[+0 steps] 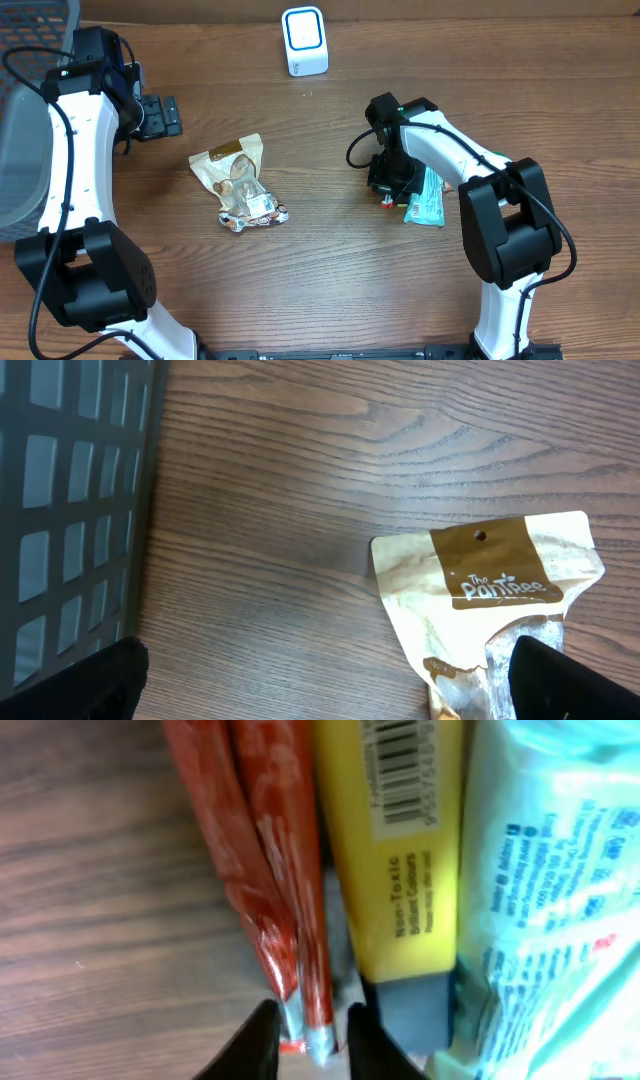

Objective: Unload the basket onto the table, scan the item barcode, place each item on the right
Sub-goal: 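Release the sticks, move the right gripper to the gold bag and grasp it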

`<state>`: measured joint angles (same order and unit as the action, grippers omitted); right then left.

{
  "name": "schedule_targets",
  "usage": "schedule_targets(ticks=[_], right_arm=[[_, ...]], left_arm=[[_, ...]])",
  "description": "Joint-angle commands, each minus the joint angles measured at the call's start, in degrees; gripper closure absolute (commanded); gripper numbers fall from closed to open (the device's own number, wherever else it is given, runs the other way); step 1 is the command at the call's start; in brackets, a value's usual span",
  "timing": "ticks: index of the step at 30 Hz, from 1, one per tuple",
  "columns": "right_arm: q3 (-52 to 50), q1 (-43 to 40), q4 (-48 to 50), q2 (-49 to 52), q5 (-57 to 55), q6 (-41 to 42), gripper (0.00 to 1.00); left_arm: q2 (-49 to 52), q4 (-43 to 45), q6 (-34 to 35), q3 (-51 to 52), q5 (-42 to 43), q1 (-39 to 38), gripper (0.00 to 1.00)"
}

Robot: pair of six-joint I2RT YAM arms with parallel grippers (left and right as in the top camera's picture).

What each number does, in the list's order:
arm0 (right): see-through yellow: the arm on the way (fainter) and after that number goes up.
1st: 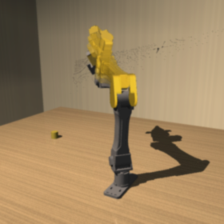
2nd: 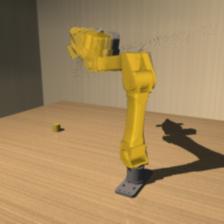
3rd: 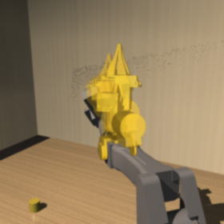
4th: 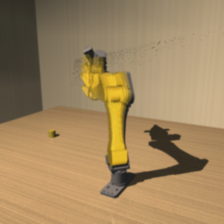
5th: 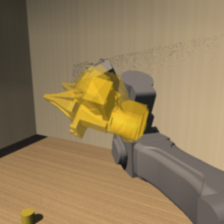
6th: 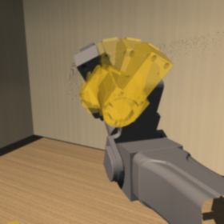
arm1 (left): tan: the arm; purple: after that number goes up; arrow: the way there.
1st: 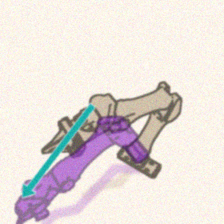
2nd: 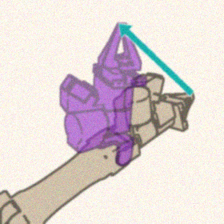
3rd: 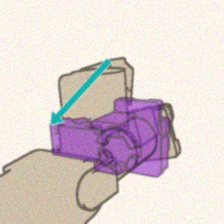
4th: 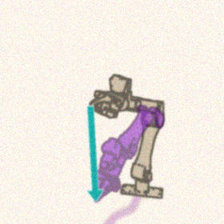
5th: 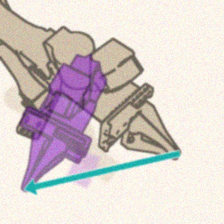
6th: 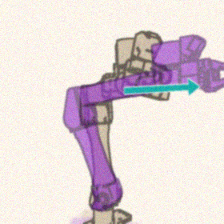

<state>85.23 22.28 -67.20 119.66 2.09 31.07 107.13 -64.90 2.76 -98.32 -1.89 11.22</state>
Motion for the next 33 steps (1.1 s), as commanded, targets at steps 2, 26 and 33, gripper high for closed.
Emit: schedule_targets(ticks=[2, 26, 33], right_arm=[[6.75, 0.2, -2.51, -0.2, -1.05, 0.0, 0.66], [11.04, 20.81, 22.95, -0.07, 6.54, -7.76, 0.49], [8.48, 27.85, 34.47, 0.04, -4.7, -7.76, 0.35]], left_arm=[[-1.07, 0.02, -0.87, -1.16, 0.44, -0.42, 0.0], [-1.07, 0.02, -0.87, -1.16, 0.42, -0.42, 0.0], [-1.07, 0.04, -0.87, -1.16, 0.42, -0.42, 0.0]])
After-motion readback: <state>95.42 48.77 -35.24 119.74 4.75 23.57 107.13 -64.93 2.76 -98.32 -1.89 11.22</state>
